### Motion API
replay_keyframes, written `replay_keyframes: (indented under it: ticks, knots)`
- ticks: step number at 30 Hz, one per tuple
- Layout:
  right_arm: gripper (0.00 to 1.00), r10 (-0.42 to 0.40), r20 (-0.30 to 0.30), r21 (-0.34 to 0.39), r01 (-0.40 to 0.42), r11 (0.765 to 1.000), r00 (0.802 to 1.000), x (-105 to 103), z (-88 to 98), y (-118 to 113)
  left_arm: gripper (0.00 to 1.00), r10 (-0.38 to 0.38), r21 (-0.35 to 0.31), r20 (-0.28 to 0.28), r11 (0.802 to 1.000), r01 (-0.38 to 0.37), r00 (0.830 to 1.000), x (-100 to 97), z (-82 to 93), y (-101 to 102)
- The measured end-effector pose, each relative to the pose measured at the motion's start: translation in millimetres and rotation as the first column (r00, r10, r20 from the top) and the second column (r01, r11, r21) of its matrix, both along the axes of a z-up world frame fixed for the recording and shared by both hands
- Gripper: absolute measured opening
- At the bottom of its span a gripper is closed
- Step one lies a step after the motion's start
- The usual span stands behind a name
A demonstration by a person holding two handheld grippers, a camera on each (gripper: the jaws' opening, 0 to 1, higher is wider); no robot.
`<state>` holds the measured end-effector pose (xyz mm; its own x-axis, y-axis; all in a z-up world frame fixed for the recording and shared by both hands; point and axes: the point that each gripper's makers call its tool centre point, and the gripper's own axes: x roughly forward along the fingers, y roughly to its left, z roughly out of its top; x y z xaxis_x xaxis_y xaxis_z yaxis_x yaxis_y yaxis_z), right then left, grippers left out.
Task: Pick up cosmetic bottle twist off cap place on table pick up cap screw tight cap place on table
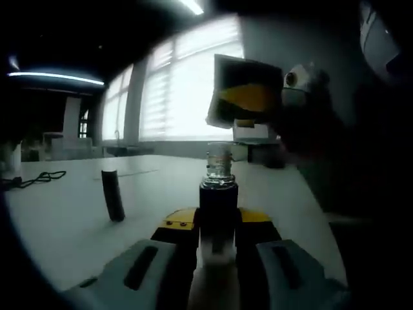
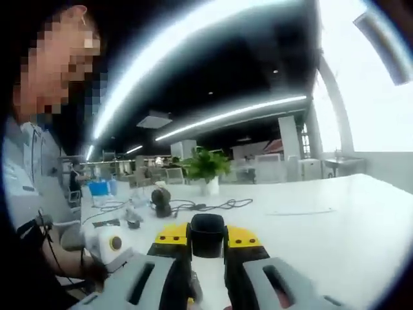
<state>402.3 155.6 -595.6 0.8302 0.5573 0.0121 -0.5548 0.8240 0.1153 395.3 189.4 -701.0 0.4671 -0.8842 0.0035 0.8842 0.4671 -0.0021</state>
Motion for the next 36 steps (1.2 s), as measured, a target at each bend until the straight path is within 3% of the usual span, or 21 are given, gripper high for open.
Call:
replay_keyframes:
  ticks: [5,12,15,18,26,36]
  knots:
    - [0.13,0.029,-0.005,-0.014,-0.029,0.999,1.0,-5,-3.2,18,0.12,0.0,0.002,0.003,1.0,0.0,1.0,-0.5,0.0,0]
    - [0.13,0.045,-0.032,-0.012,-0.046,0.999,0.998,-9,-7.0,25,0.12,0.0,0.002,0.005,1.0,0.0,1.0,-0.8,0.1,0]
    - [0.13,0.044,-0.026,-0.06,-0.046,0.997,0.999,-11,-10.0,30,0.12,0.001,0.003,0.007,1.0,-0.001,1.0,-0.9,0.2,0]
    - [0.13,0.03,-0.013,-0.113,-0.031,0.993,0.999,-13,-13.8,32,0.12,0.002,0.005,0.009,1.0,-0.002,1.0,-0.8,0.3,0]
    - [0.13,0.017,-0.037,-0.117,-0.022,0.993,0.999,-12,-24.2,36,0.12,0.002,0.006,0.013,1.0,-0.002,1.0,-1.5,0.6,-1]
    - [0.13,-0.034,-0.043,-0.185,0.026,0.982,0.999,-11,-37.9,36,0.12,0.001,0.007,0.018,1.0,-0.002,1.0,-1.9,0.3,-1]
